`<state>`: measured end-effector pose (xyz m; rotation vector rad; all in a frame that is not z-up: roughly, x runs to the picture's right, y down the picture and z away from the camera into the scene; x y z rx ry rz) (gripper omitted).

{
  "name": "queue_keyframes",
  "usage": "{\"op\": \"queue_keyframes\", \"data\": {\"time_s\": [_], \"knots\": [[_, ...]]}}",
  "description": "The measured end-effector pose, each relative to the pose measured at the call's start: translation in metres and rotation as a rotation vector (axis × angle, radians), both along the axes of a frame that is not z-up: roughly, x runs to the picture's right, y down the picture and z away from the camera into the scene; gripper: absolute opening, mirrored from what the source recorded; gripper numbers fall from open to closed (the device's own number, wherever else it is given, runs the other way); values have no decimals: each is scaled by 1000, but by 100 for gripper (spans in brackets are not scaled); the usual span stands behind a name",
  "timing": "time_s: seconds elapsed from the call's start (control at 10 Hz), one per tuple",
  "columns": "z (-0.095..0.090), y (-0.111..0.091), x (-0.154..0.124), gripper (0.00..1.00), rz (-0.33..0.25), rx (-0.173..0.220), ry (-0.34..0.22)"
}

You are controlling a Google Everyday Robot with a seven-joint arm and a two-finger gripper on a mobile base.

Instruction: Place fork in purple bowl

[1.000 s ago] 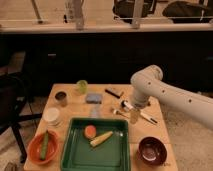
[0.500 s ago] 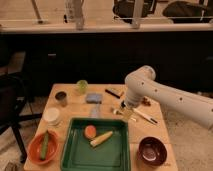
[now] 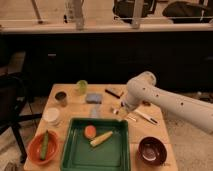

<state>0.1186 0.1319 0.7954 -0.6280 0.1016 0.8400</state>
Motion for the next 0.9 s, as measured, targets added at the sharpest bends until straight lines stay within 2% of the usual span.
{"op": "queue_keyframes", "data": {"time_s": [0.2,0.5,0.9], "knots": [[10,8,-7,80,74,-19,11],[19,6,-13,80,201,-44,64],[30,0,-20,80,271,-69,98]]}}
